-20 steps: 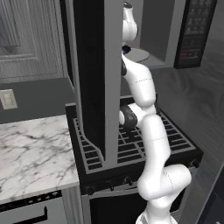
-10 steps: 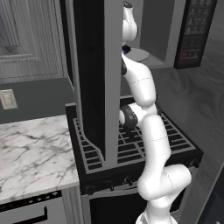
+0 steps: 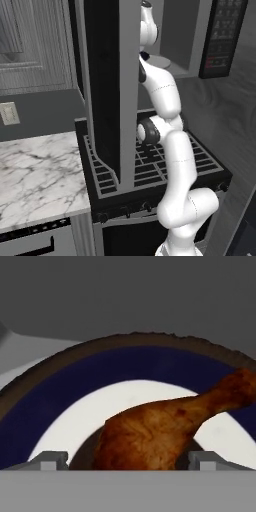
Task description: Transport the chicken drumstick from the fridge to the microwave and turn on the microwave.
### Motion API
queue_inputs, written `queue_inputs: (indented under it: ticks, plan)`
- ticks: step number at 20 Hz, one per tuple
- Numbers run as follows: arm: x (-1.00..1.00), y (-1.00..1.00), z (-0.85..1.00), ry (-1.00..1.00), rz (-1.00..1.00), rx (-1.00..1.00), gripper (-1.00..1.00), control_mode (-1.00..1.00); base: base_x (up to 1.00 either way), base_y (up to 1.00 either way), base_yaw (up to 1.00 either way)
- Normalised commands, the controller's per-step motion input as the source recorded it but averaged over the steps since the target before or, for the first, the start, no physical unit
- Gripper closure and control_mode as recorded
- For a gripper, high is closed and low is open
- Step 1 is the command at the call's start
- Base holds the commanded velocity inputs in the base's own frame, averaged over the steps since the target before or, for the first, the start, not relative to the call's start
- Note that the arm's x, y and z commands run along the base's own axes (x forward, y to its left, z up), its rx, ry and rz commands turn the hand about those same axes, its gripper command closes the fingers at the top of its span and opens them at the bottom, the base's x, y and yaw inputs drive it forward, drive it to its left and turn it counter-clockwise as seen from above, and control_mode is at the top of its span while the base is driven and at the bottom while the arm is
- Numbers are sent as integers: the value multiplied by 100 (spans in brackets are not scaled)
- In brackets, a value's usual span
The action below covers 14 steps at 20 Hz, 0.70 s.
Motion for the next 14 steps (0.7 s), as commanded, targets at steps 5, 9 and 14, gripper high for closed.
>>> queue_inputs:
  ticks: [5,9,14]
  plan:
    - [0,0,13,0,0,0,-100,-100,0,0,0]
    - [-3,0,9,0,0,0,-100,-100,0,0,0]
    - [-15,0,1,0,0,0,-100,-100,0,0,0]
